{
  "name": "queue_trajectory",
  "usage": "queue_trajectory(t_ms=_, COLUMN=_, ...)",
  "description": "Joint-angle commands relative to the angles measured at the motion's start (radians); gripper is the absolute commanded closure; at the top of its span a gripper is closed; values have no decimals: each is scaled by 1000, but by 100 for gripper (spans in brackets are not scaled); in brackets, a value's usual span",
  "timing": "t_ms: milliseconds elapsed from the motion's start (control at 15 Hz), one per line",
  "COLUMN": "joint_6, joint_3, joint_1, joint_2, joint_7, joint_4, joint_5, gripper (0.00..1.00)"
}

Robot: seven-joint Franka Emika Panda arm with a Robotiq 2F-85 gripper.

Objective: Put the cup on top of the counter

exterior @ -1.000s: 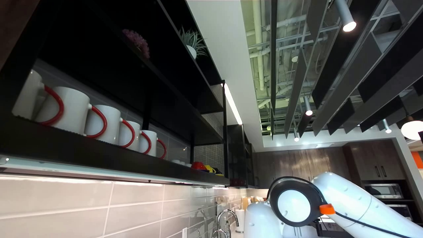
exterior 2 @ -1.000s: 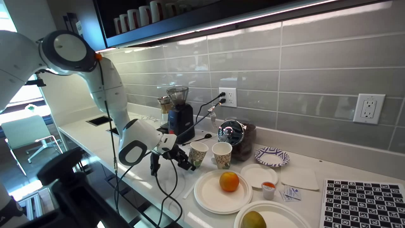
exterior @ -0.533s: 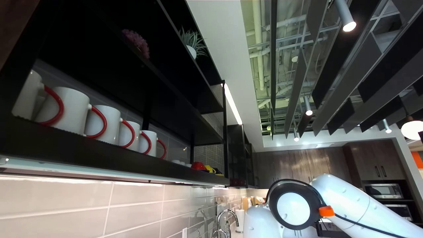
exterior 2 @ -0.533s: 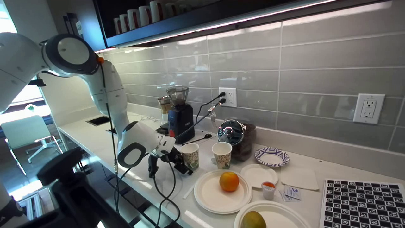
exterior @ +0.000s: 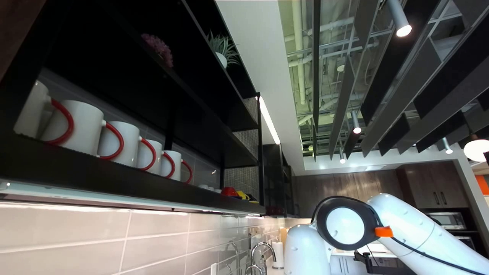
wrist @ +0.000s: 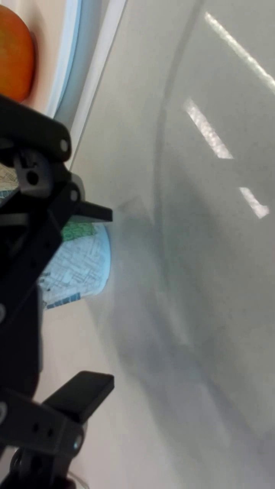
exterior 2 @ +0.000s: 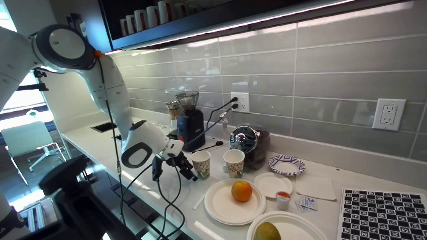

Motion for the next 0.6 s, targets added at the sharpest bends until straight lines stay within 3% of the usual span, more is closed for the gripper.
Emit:
queue_trajectory(t_ms=0, joint_6=-86, joint_3=-10, joint_1=16, joint_2=-114, joint_7=-6, joint_4=-83, joint_5=16, gripper=0)
queue_trajectory(t_ms=267, joint_6=-194, joint_3=-102, joint_1=102, joint_2=-223, joint_7=-35, joint_4=-165, joint_5=54, gripper=0)
queue_trajectory(t_ms=533, joint_6=-351, joint_3=-332, joint_1=321, joint_2=-303, joint_7=-79, joint_4=-236, joint_5=116, gripper=0)
